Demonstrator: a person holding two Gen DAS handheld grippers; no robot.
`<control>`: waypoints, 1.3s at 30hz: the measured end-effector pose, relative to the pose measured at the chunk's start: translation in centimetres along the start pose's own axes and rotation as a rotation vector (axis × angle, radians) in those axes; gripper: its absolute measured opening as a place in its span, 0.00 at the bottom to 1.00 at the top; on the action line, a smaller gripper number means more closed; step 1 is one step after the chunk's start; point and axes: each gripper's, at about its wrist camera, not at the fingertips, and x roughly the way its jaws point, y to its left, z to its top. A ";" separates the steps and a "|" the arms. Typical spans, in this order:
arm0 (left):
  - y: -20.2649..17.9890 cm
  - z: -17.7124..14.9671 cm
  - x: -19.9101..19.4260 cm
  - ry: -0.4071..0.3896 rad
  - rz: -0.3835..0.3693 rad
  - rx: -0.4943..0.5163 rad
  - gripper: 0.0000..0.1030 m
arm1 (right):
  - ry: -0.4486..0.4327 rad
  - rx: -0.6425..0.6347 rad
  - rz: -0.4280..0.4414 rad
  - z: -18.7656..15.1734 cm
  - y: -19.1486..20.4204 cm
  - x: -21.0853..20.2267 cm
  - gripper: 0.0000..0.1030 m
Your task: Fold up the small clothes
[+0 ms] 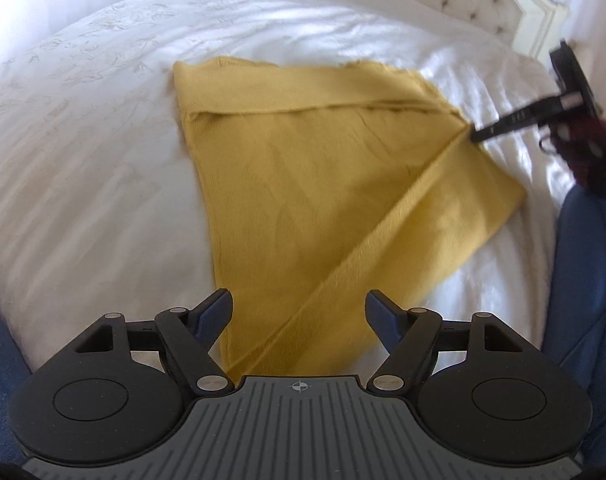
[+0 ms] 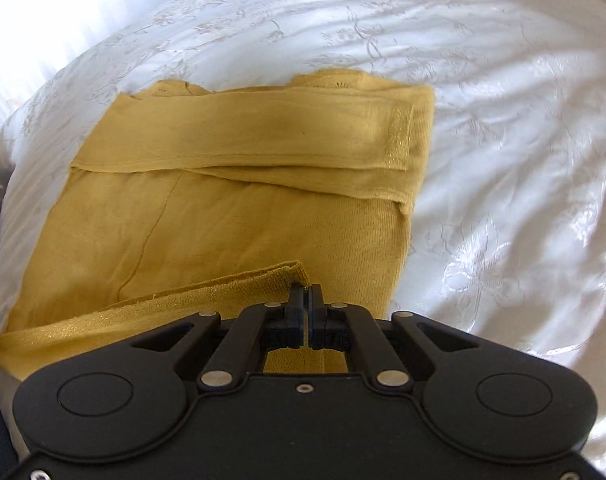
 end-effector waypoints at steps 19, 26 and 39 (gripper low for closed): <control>0.8 -0.4 -0.4 -0.017 0.090 0.019 0.06 | -0.020 0.029 0.070 0.2 -0.3 0.2 0.16; 0.9 3.3 -0.6 -0.108 0.140 0.066 0.06 | -0.025 0.044 0.089 0.5 -0.3 1.2 0.39; 0.5 6.2 -1.0 -0.182 0.178 0.123 0.06 | -0.090 -0.063 0.115 0.8 1.1 0.2 0.09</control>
